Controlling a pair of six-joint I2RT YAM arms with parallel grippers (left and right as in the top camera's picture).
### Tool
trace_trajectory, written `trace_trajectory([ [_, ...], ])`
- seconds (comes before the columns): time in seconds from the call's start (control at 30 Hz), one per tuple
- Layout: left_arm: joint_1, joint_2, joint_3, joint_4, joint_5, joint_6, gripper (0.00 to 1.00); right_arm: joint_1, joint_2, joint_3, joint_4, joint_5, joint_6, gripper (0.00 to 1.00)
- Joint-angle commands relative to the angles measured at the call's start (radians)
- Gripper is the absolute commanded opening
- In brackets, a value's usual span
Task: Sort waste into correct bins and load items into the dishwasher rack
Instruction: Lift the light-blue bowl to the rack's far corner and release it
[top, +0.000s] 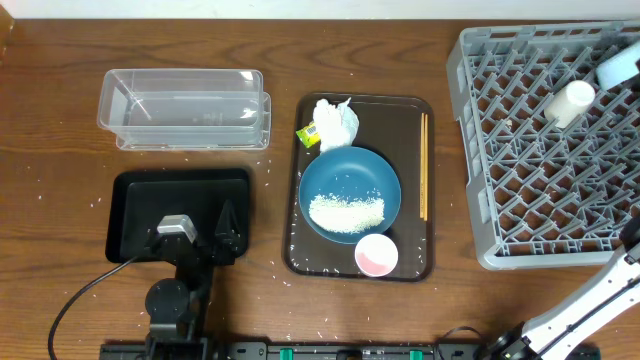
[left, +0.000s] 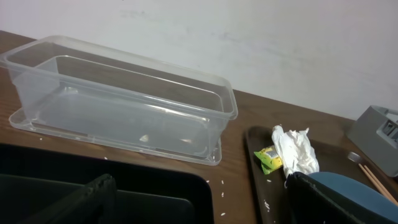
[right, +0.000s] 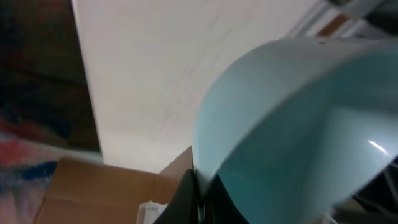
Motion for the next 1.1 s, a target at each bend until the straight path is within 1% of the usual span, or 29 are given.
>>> trace_trajectory([
  [0.0, -0.005, -0.006, -0.016, -0.035, 0.011, 0.017, 0.89, -0.023, 0.012, 0.001, -0.014, 0.048, -0.023, 0.05],
  [0.13, -0.005, -0.006, -0.016, -0.035, 0.01, 0.017, 0.89, -0.035, -0.007, 0.001, -0.016, 0.066, -0.023, 0.09],
  [0.2, -0.005, -0.006, -0.016, -0.035, 0.01, 0.017, 0.89, -0.043, -0.03, 0.001, -0.038, 0.098, -0.022, 0.09],
  [0.3, -0.005, -0.006, -0.016, -0.035, 0.01, 0.017, 0.89, -0.056, -0.085, 0.001, -0.113, 0.164, -0.041, 0.08],
  [0.43, -0.005, -0.006, -0.016, -0.035, 0.01, 0.017, 0.89, -0.065, -0.176, 0.001, -0.256, 0.273, -0.108, 0.16],
  [0.47, -0.005, -0.006, -0.016, -0.035, 0.01, 0.017, 0.89, -0.065, -0.193, 0.001, -0.285, 0.296, -0.122, 0.16],
  [0.57, -0.005, -0.006, -0.016, -0.035, 0.01, 0.017, 0.9, -0.064, -0.274, 0.001, -0.404, 0.421, -0.168, 0.16],
  [0.7, -0.005, -0.006, -0.016, -0.035, 0.01, 0.017, 0.9, -0.056, -0.372, 0.001, -0.492, 0.578, -0.209, 0.15],
  [0.77, -0.005, -0.006, -0.016, -0.035, 0.01, 0.017, 0.9, -0.044, -0.425, 0.001, -0.517, 0.651, -0.222, 0.15],
  [0.87, -0.005, -0.006, -0.016, -0.035, 0.01, 0.017, 0.9, -0.026, -0.487, 0.001, -0.53, 0.705, -0.222, 0.15],
  [1.0, -0.005, -0.006, -0.016, -0.035, 0.01, 0.017, 0.89, 0.013, -0.554, 0.001, -0.529, 0.718, -0.222, 0.16],
  [1.07, -0.005, -0.006, -0.016, -0.035, 0.01, 0.017, 0.9, 0.045, -0.576, 0.001, -0.521, 0.718, -0.223, 0.19],
])
